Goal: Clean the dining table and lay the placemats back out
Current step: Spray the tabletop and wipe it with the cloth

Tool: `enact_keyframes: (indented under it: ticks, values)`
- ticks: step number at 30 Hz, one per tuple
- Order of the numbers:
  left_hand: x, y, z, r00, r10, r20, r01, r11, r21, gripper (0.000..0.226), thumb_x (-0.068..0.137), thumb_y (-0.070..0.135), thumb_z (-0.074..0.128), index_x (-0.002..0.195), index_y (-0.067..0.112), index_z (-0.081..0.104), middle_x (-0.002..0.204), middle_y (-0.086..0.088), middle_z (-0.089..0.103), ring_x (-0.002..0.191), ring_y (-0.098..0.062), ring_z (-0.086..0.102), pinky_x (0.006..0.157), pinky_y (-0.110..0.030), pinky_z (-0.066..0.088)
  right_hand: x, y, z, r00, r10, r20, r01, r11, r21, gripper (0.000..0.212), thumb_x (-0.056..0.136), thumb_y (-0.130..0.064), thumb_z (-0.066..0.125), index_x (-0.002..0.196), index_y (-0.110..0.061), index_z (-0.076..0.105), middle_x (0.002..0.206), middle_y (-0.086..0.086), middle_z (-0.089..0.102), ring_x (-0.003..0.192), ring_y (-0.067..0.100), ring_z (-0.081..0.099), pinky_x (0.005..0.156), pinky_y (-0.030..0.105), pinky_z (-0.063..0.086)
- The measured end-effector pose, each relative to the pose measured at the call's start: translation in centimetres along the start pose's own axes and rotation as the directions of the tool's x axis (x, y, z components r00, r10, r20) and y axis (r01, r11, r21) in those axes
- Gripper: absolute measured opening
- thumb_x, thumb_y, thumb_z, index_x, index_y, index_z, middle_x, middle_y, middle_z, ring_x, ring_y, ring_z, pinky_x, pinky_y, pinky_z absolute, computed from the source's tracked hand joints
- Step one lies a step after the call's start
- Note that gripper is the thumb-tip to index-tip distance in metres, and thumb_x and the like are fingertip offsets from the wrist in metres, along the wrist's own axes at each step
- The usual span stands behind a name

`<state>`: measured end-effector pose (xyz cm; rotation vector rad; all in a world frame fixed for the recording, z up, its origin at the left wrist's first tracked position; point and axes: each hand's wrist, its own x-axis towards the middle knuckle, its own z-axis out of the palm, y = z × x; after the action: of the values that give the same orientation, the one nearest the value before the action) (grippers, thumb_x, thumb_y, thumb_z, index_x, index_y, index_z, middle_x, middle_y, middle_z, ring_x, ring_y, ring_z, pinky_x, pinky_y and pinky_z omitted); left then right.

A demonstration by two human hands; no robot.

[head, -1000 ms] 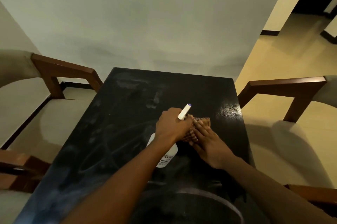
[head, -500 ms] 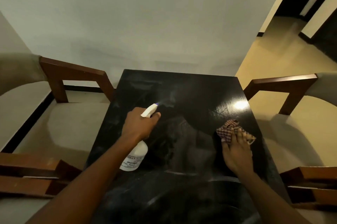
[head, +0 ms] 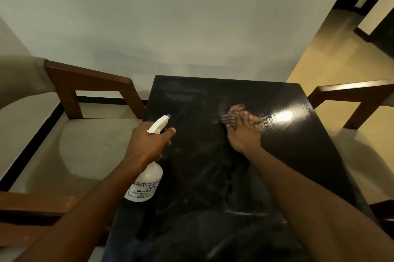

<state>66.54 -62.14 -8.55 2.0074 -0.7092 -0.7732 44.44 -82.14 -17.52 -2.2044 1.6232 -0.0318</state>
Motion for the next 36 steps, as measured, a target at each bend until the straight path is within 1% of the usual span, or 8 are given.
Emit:
enact_keyframes:
  ticks: [6,10,14,18,21,25,31,36]
  values:
    - [0.9,-0.3,0.1,0.997,-0.006,-0.07,0.009,0.999,0.042,0.048,0.094,0.04,0.077,0.129,0.009,0.064,0.088,-0.014,0.073,0.059,-0.021,0.065,0.05,-0.029,0.051,-3.9,-9.0,4.2,0.873,-0.471,0.127,0.481,0.874,-0.065,0.069,0.104,-0.053,0.037,0.165,-0.024,0.022,0.174,0.006,0.013,0.161,0.029,0.01,0.128,0.054,0.017]
    - [1.2,0.0,0.2,0.997,-0.031,-0.071,0.035,0.998,0.059,0.054,0.093,0.041,0.077,0.135,0.01,0.062,0.094,-0.013,0.076,0.063,-0.021,0.067,0.051,-0.029,0.052,-10.2,-4.9,4.3,0.761,-0.622,0.185,0.641,0.764,-0.072,0.068,0.106,-0.056,0.029,0.167,-0.031,0.012,0.174,-0.006,0.001,0.161,0.015,-0.006,0.131,0.039,0.0]
    - [1.2,0.2,0.4,0.996,-0.059,-0.066,0.061,0.997,0.037,0.052,0.096,0.036,0.075,0.139,0.011,0.059,0.091,-0.007,0.076,0.058,-0.015,0.063,0.051,-0.028,0.05,-10.0,3.6,1.2,0.857,-0.509,0.078,0.515,0.849,-0.117,0.072,0.104,-0.066,0.022,0.166,-0.028,0.02,0.173,-0.008,0.012,0.161,0.011,0.007,0.131,0.037,0.007]
    - [1.4,0.3,0.4,0.995,-0.082,-0.054,0.083,0.996,0.015,0.04,0.096,0.039,0.074,0.125,0.017,0.058,0.094,-0.008,0.075,0.059,-0.015,0.062,0.053,-0.027,0.049,-6.0,10.1,-3.5,0.982,-0.189,-0.012,0.187,0.977,-0.103,0.065,0.11,-0.047,0.037,0.166,-0.02,0.021,0.174,0.004,0.014,0.161,0.022,0.01,0.126,0.034,0.002]
    - [1.7,0.2,0.3,0.996,-0.079,-0.045,0.079,0.997,0.001,0.032,0.096,0.04,0.074,0.113,0.022,0.052,0.094,-0.009,0.075,0.059,-0.016,0.062,0.055,-0.029,0.05,-0.8,13.0,-5.4,0.998,-0.005,-0.057,0.0,0.996,-0.087,0.065,0.108,-0.053,0.029,0.165,-0.021,0.021,0.174,0.008,0.011,0.16,0.03,0.007,0.128,0.056,0.01]
    - [2.0,0.0,0.2,0.997,-0.057,-0.043,0.058,0.998,0.034,0.029,0.096,0.041,0.073,0.106,0.019,0.057,0.09,-0.007,0.075,0.057,-0.015,0.062,0.056,-0.029,0.052,6.6,8.7,-5.2,0.992,0.071,-0.103,-0.077,0.995,-0.055,0.067,0.109,-0.053,0.028,0.165,-0.018,0.022,0.173,0.014,0.014,0.159,0.036,0.012,0.129,0.056,0.011]
    - [2.0,0.0,0.3,0.998,-0.038,-0.043,0.041,0.997,0.069,0.034,0.097,0.041,0.072,0.12,0.02,0.058,0.092,-0.006,0.075,0.058,-0.013,0.062,0.053,-0.026,0.049,10.9,-8.0,-0.3,0.962,-0.269,0.047,0.273,0.95,-0.152,0.067,0.102,-0.054,0.023,0.157,-0.019,0.037,0.165,0.017,0.033,0.154,0.036,0.03,0.127,0.056,0.019]
    - [2.2,0.3,0.5,0.996,-0.033,-0.077,0.04,0.995,0.091,0.042,0.096,0.039,0.074,0.126,0.011,0.066,0.089,-0.01,0.077,0.054,-0.019,0.062,0.055,-0.032,0.051,2.1,-17.5,4.3,0.732,-0.611,0.301,0.662,0.742,-0.104,0.072,0.1,-0.052,0.044,0.163,-0.02,0.028,0.17,0.011,0.025,0.157,0.032,0.022,0.126,0.057,0.024]
